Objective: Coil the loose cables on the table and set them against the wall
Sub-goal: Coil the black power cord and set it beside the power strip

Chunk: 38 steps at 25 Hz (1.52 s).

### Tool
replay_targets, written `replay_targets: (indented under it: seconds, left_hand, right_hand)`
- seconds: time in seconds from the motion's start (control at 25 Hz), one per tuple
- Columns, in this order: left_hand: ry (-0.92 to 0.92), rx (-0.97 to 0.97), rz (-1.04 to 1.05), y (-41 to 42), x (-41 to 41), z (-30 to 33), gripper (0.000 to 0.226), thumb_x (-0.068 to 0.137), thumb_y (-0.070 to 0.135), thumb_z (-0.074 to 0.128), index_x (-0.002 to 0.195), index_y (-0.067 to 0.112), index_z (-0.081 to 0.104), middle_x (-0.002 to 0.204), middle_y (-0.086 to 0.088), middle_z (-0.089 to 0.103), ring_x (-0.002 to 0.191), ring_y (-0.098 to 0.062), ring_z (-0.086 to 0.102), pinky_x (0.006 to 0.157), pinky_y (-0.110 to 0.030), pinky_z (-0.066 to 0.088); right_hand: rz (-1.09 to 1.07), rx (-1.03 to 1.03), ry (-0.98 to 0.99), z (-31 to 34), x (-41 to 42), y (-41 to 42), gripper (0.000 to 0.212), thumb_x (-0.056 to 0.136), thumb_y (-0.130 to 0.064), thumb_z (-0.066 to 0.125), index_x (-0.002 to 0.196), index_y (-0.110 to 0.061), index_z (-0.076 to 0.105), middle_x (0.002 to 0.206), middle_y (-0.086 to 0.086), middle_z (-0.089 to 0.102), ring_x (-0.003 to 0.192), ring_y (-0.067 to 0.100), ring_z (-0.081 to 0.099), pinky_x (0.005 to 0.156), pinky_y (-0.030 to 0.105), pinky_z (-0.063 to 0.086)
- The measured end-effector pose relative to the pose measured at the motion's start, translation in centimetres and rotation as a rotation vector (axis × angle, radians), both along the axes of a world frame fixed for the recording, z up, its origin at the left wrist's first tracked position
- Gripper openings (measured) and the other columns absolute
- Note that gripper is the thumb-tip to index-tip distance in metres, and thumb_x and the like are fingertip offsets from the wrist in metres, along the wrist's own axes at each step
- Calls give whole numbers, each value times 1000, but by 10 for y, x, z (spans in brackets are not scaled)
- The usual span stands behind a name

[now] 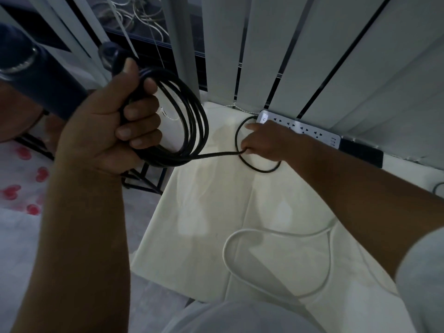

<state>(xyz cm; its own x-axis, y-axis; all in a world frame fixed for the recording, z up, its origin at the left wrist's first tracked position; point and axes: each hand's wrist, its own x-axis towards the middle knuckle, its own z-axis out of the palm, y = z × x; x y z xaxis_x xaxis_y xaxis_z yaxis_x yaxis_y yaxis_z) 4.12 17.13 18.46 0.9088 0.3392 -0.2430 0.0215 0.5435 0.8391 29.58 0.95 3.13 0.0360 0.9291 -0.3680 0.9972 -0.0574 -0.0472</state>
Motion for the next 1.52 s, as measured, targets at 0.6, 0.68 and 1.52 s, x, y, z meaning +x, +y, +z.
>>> replay_targets:
  seconds: [0.6,0.68,1.52]
  left_hand:
    - [365,-144,281,-50,66,-95,28,93,41,59,76,19,60,57,8,48,41,-5,36,39,-20,31]
    - [375,-172,294,-54,75,-99,28,94,39,59,76,18,61,60,7,51,42,-5,38,38,-19,33]
    - [119,-360,314,-51,84,-101,30,96,30,51,70,17,52,46,9,37,38,-4,36,45,-21,43]
  right_hand:
    - [-1204,235,1360,65,-41,2,22,93,-11,55,110,-21,65,70,4,67,52,16,54,48,25,46]
    - [-1091,152,1217,67,-53,-1,34,93,-7,51,118,-27,63,77,5,65,58,17,52,50,27,45]
    - [-738,697,763,19,-117,-35,30,100,-29,46,119,-13,64,127,2,54,107,10,57,90,33,49]
